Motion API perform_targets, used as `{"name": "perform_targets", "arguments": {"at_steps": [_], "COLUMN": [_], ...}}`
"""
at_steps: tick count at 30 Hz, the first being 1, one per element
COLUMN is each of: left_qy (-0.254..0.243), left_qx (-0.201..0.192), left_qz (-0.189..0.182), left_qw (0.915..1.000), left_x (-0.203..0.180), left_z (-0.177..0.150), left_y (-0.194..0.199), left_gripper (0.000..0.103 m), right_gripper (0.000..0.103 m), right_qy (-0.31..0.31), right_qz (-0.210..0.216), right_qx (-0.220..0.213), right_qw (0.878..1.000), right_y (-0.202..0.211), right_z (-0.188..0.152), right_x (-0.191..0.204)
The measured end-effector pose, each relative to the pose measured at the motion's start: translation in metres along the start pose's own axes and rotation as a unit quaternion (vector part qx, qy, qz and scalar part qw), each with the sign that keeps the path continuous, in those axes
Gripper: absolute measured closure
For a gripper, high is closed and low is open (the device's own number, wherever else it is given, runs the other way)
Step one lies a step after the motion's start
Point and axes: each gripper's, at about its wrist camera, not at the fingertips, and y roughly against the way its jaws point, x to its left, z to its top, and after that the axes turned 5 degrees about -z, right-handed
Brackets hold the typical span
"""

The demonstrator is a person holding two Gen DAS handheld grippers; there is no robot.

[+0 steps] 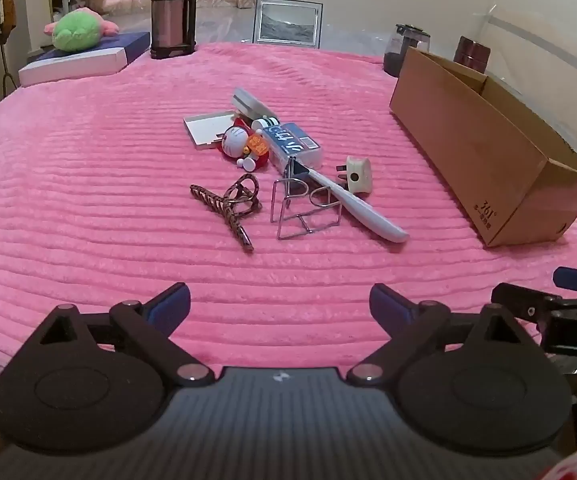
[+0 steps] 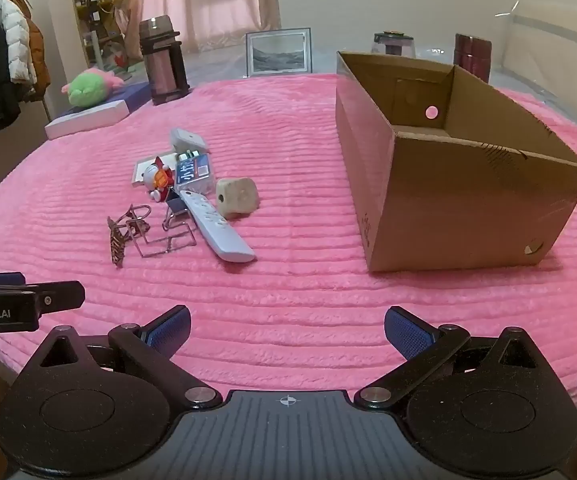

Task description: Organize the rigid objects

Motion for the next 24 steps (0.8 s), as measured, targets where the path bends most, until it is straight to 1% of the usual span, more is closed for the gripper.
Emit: {"name": "perform_targets", "arguments": {"at_steps": [2,9,11,24], "left_qy": [0.010,0.015,0.009,0.011], "left_qx": [0.006,0.004,0.006,0.003], "left_qz": [-0.004,-0.015,-0.008,-0.007], "left_qw": [0.9999,0.9998,0.9999,0.9999], "left_x": [0.0031,0.0031,0.0013,0.0014], "left_z": [0.0000,-0.0012,-0.0005,-0.0014], "left_y": [-0.0016,-0.0026,-0.0025,-0.0024], "left_gripper": [0.009,0.009,0.009,0.009], "right_gripper": [0.002,0.002,0.002,0.002], "right_qy": [0.000,-0.002,-0.002,0.000], "right_qz": [0.001,-0.002,-0.002,0.003], "right_qx": [0.000,0.001,0.001,0.000], "right_qw": [1.000,1.000,1.000,1.000], "right_y": [0.0000,-0.0010,-0.0017,0.0005], "right_z": [-0.0002,-0.0009,-0.0006,-0.0014], "right_x": [-0.0002,0.0002,0.0007,0.0021]}}
